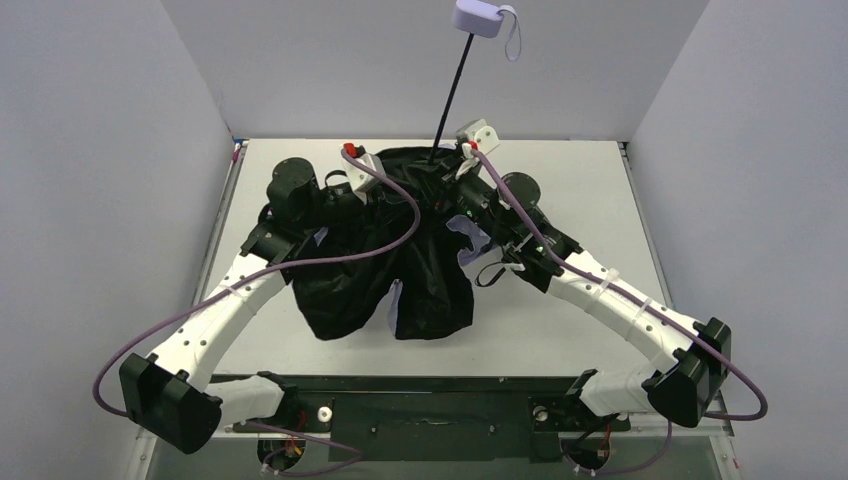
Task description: Open the umbrella
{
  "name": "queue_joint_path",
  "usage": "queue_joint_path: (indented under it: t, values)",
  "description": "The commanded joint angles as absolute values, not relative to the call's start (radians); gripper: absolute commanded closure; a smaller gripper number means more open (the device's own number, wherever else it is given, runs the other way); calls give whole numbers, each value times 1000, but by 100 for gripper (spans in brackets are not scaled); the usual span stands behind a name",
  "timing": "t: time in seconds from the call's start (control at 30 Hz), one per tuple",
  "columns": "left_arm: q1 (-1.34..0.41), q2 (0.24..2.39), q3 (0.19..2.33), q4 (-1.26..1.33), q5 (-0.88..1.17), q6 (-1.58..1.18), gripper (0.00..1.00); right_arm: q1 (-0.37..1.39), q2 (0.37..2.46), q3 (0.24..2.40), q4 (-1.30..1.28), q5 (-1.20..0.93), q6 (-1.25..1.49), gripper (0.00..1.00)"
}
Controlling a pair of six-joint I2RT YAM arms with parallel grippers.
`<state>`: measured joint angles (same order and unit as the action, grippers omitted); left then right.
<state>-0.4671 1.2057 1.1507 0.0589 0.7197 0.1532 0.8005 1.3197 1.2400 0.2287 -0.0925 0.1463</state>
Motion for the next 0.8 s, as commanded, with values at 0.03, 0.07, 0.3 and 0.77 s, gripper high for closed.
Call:
queue_joint_path:
  t: [0.03, 0.07, 0.3, 0.77]
  values:
    - [-512, 1228, 1197, 137, 706, 166, 72, 815, 1266, 1274, 331, -73, 163, 100]
    - [-516, 1229, 1196, 140, 704, 165, 72, 815, 1267, 1275, 330, -72, 167, 100]
    - [-535, 1255, 1164, 192, 657, 150, 82, 818, 1268, 1279, 328, -81, 188, 100]
    - [-462, 1299, 986, 32, 655, 351, 88, 786, 1258, 1369, 327, -72, 210, 100]
